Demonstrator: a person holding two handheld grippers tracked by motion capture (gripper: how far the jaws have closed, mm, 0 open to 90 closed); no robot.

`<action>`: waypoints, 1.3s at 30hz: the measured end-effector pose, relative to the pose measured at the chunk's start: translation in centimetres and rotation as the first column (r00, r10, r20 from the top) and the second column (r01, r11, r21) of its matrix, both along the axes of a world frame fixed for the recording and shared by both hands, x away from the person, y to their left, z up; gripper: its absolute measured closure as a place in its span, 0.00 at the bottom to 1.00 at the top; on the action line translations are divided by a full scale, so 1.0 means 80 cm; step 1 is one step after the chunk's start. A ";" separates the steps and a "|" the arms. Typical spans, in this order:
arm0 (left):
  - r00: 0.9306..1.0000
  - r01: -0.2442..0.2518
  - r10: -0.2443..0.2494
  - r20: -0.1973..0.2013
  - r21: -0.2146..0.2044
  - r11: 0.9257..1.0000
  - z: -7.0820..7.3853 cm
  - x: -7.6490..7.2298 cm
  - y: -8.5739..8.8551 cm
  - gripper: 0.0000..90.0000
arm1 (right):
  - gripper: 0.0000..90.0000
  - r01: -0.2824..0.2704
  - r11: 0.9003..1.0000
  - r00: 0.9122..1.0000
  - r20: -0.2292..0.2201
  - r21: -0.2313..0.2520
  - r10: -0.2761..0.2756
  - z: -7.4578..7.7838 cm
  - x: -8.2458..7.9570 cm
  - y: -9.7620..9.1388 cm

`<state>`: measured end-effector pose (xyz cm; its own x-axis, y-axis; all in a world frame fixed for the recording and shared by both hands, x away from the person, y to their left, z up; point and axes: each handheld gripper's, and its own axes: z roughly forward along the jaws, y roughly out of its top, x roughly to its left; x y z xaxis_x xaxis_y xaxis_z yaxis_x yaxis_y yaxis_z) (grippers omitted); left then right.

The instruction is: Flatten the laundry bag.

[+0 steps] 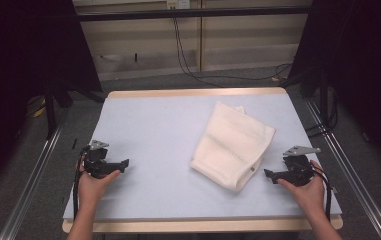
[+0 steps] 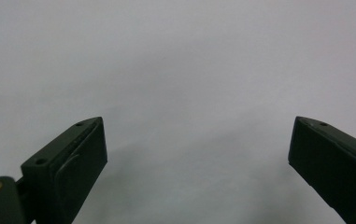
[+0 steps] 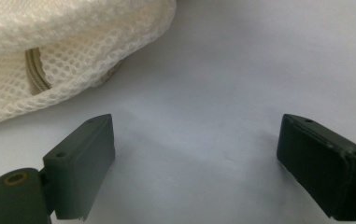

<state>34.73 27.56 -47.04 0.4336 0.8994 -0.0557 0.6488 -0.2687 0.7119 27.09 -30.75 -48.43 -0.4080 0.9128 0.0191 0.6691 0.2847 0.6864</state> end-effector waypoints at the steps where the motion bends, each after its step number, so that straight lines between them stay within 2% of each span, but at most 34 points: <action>1: 1.000 0.021 -0.021 -0.004 -0.002 1.000 0.003 -0.001 -0.003 0.05 | 0.12 0.007 1.000 1.000 0.002 0.015 -0.007 0.002 -0.001 0.001; 3: 1.000 0.025 -0.025 0.000 -0.009 1.000 0.006 -0.002 -0.007 0.05 | 0.13 -0.004 1.000 1.000 0.013 0.018 0.003 0.003 0.000 0.002; 5: 0.998 0.070 -0.070 0.001 -0.003 0.998 0.012 -0.003 -0.017 0.05 | 0.13 -0.014 1.000 1.000 0.020 0.028 0.013 0.008 -0.001 0.007; 11: 0.995 0.102 -0.101 -0.019 0.014 0.995 0.013 -0.004 -0.031 0.05 | 0.20 -0.042 0.999 0.999 0.024 0.023 0.041 0.013 -0.002 0.017; 12: 0.994 0.112 -0.112 -0.021 0.003 0.994 0.014 -0.005 -0.038 0.05 | 0.20 -0.040 0.999 0.999 0.019 0.026 0.039 0.013 -0.002 0.018; 13: 0.994 0.112 -0.112 -0.021 0.003 0.994 0.014 -0.005 -0.038 0.05 | 0.20 -0.040 0.999 0.999 0.019 0.026 0.039 0.013 -0.002 0.018; 14: 0.992 0.122 -0.122 -0.023 0.012 0.992 0.014 -0.005 -0.040 0.05 | 0.25 -0.061 0.998 0.998 0.029 0.036 0.060 0.013 -0.001 0.018; 16: 0.991 0.133 -0.133 -0.023 0.003 0.991 0.016 -0.006 -0.045 0.06 | 0.26 -0.058 0.998 0.998 0.022 0.040 0.057 0.014 -0.002 0.019; 17: 0.990 0.142 -0.142 -0.026 0.008 0.990 0.017 -0.006 -0.050 0.06 | 0.31 -0.070 0.997 0.997 0.028 0.036 0.069 0.014 -0.002 0.019; 19: 0.990 0.139 -0.139 -0.021 -0.002 0.990 0.017 -0.007 -0.052 0.06 | 0.36 -0.076 0.996 0.997 0.021 0.038 0.075 0.014 -0.003 0.020; 20: 0.989 0.146 -0.146 -0.022 0.008 0.989 0.018 -0.007 -0.052 0.06 | 0.36 -0.076 0.996 0.997 0.021 0.038 0.075 0.014 -0.003 0.020; 21: 0.988 0.150 -0.150 -0.024 0.001 0.989 0.018 -0.008 -0.056 0.06 | 0.44 -0.101 0.994 0.995 0.031 0.040 0.099 0.015 -0.002 0.022; 23: 0.988 0.152 -0.152 -0.027 0.002 0.988 0.018 -0.008 -0.058 0.06 | 0.50 -0.115 0.993 0.993 0.016 0.024 0.115 0.015 -0.002 0.026; 24: 0.988 0.152 -0.152 -0.027 0.002 0.988 0.018 -0.008 -0.058 0.06 | 0.50 -0.115 0.993 0.993 0.016 0.024 0.115 0.015 -0.002 0.026; 25: 0.987 0.160 -0.159 -0.033 0.006 0.987 0.019 -0.009 -0.060 0.06 | 0.57 -0.141 0.989 0.990 0.020 0.032 0.141 0.014 0.001 0.030; 27: 0.986 0.165 -0.164 -0.027 0.015 0.986 0.019 -0.009 -0.061 0.06 | 0.60 -0.144 0.989 0.990 0.012 0.027 0.144 0.016 0.002 0.033; 28: 0.986 0.167 -0.166 -0.030 0.008 0.986 0.020 -0.009 -0.062 0.06 | 0.69 -0.168 0.986 0.985 0.036 0.021 0.167 0.019 0.004 0.038; 31: 0.986 0.166 -0.166 -0.024 0.007 0.986 0.020 -0.010 -0.065 0.07 | 0.72 -0.178 0.983 0.983 0.044 0.043 0.176 0.024 0.006 0.042; 32: 0.985 0.173 -0.173 -0.029 0.012 0.985 0.020 -0.010 -0.065 0.07 | 0.76 -0.184 0.982 0.982 0.044 0.043 0.182 0.027 0.007 0.044; 35: 0.982 0.189 -0.188 -0.034 0.008 0.982 0.020 -0.010 -0.069 0.07 | 0.75 -0.182 0.982 0.983 0.035 0.051 0.181 0.027 0.009 0.043; 36: 0.981 0.193 -0.192 -0.032 0.009 0.981 0.019 -0.010 -0.069 0.07 | 0.69 -0.157 0.986 0.987 0.025 0.054 0.156 0.026 0.009 0.042; 37: 0.983 0.182 -0.182 -0.025 0.008 0.983 0.018 -0.010 -0.071 0.07 | 0.64 -0.139 0.989 0.990 0.027 0.057 0.138 0.025 0.009 0.041; 38: 0.980 0.199 -0.198 -0.034 0.021 0.980 0.018 -0.010 -0.071 0.07 | 0.56 -0.108 0.992 0.994 0.000 0.072 0.108 0.022 0.010 0.038; 39: 0.980 0.196 -0.195 -0.037 0.023 0.980 0.018 -0.010 -0.072 0.07 | 0.53 -0.110 0.991 0.994 -0.004 0.078 0.110 0.020 0.012 0.037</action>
